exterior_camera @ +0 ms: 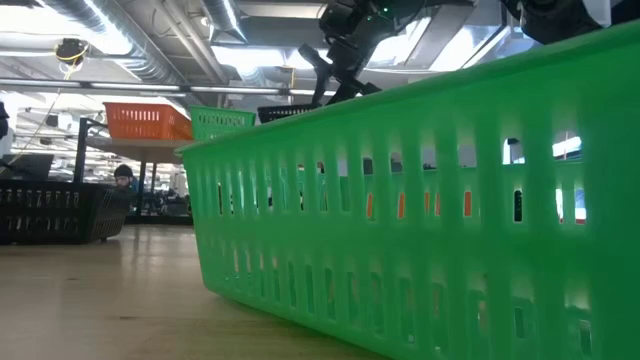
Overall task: Stack baskets on shelf by color
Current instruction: Stack the right black bin on the black bin on the shelf, then stack the bottom orange bin on the orange bin on the shelf
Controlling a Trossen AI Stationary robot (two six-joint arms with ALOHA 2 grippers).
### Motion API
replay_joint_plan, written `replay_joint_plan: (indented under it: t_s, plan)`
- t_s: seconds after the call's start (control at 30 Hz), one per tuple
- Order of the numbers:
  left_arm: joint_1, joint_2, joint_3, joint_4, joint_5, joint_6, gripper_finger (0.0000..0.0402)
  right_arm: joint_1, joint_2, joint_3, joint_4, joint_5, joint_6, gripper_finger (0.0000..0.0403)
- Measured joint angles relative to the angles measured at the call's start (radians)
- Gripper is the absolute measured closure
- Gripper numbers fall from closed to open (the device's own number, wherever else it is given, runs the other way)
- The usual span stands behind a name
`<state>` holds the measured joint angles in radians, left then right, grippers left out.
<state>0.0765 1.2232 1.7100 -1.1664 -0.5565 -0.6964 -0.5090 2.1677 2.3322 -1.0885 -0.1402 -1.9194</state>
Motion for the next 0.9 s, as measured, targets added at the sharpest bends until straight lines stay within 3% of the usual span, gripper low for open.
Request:
replay_joint_plan:
  t_s: [0.1, 0.43, 0.63, 0.9]
  plan:
    - [0.0, 0.0, 0.0, -0.004, 0.0, 0.0, 0.0336, 0.0, -0.001, 0.009, -0.002, 0.001, 0.021, 0.0303]
    - [0.0, 0.0, 0.0, -0.089, 0.001, -0.01, 0.0336, 0.001, -0.099, 0.023, -0.042, 0.0, 0.4, 0.0303]
    - [0.0, 0.0, 0.0, -0.204, 0.011, -0.092, 0.0336, 0.001, -0.2, 0.024, -0.08, 0.006, 0.756, 0.0303]
    - [-0.001, 0.0, 0.0, -0.344, 0.18, -0.166, 0.0336, -0.02, -0.247, 0.023, -0.283, -0.008, 1.245, 0.0303]
